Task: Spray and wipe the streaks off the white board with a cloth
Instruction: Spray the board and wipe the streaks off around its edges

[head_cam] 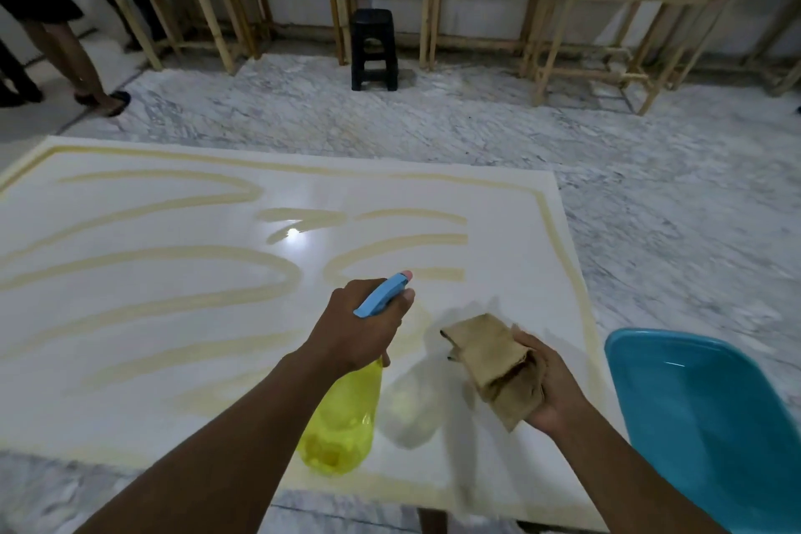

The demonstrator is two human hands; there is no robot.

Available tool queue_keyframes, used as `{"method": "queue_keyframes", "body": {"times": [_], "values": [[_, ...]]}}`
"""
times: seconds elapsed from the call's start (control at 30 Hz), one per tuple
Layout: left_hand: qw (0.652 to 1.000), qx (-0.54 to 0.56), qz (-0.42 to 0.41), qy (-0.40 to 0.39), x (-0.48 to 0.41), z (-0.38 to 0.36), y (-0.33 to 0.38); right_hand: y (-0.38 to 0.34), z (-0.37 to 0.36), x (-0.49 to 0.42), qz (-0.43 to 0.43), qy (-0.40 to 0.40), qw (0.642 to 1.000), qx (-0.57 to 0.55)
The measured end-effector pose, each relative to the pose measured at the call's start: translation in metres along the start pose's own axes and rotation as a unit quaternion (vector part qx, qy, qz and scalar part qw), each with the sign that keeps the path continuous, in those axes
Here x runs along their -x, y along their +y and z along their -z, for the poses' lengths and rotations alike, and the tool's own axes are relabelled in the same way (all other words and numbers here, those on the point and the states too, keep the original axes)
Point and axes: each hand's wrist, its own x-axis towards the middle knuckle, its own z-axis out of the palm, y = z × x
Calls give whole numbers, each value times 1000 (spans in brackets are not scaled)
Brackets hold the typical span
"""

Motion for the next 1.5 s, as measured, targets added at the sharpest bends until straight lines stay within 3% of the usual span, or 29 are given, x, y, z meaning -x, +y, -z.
{"method": "queue_keyframes", "body": {"times": [0.13, 0.2, 0.27, 0.33, 0.47, 0.57, 0.67, 0.87, 1.1, 1.17, 1.23, 1.3, 1.37, 1.43, 1.5], "values": [[1000, -13, -9, -1, -42, 9, 14, -71, -29, -43, 5, 32, 986, 165], [1000, -15, -12, 0, -70, 13, 19, -126, -47, -89, 72, 75, 944, 313], [1000, -24, -4, 6, -102, 18, 20, -181, -73, -135, 164, 82, 869, 460], [1000, -27, 1, 13, -124, 23, 22, -219, -94, -177, 236, 70, 764, 597], [999, -37, 4, 29, -159, 26, 10, -247, -93, -274, 241, 67, 580, 775], [999, -38, 10, 29, -167, 25, -2, -205, -65, -306, 277, 87, 529, 797], [998, -60, 15, 20, -162, 26, -15, -155, -39, -297, 357, 70, 548, 753], [999, -48, 6, 13, -119, 37, -23, -47, -19, -217, 331, 15, 562, 757], [1000, -24, -4, 9, -2, 65, -36, 123, -16, -90, 324, -17, 591, 739], [1000, -11, 6, 4, 25, 71, -42, 144, -32, -61, 292, -24, 639, 712], [1000, -12, 8, -9, 40, 78, -45, 134, -56, -35, 216, 21, 744, 632], [1000, -12, 4, -10, 47, 86, -45, 108, -72, -26, 111, 63, 869, 478], [1000, -18, -6, -8, 46, 92, -43, 81, -80, -22, 11, 69, 949, 307], [999, -28, -17, -13, 38, 96, -37, 58, -86, -27, -38, 52, 968, 241], [999, -30, -19, -14, 21, 101, -31, 27, -94, -45, -41, 27, 956, 289]]}}
